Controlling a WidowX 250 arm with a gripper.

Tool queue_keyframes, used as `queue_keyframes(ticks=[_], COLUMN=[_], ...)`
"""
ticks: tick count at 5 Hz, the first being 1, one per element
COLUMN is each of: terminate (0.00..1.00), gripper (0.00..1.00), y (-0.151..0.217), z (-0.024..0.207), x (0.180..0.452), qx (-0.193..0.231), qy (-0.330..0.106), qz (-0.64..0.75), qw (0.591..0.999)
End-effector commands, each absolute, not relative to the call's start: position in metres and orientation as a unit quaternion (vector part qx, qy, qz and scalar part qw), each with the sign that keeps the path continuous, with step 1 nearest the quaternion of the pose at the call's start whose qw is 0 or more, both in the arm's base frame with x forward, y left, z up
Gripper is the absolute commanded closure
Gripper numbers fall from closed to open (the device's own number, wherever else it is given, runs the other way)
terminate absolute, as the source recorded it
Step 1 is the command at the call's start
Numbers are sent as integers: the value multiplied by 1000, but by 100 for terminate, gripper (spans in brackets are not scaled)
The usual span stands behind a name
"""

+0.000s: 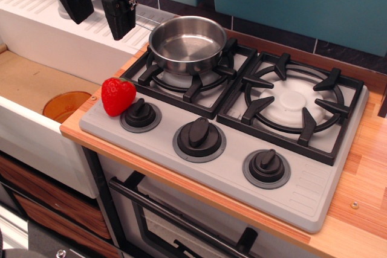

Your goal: Put strawberry in pot or pan an put pot or pan on stove

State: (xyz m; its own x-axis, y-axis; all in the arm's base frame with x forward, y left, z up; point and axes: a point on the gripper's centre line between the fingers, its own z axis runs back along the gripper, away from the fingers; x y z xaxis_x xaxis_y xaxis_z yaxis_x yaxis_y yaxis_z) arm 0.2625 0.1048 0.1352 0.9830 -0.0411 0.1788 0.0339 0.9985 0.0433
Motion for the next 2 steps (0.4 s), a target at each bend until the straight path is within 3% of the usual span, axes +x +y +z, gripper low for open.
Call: queue_keyframes(ticks=[1,2], terminate=[0,0], gripper=[0,0], y=[105,102], z=[135,120], x=[263,269], qx=[20,17], qy=[-90,-105], qz=[-19,-20], qw=[996,994])
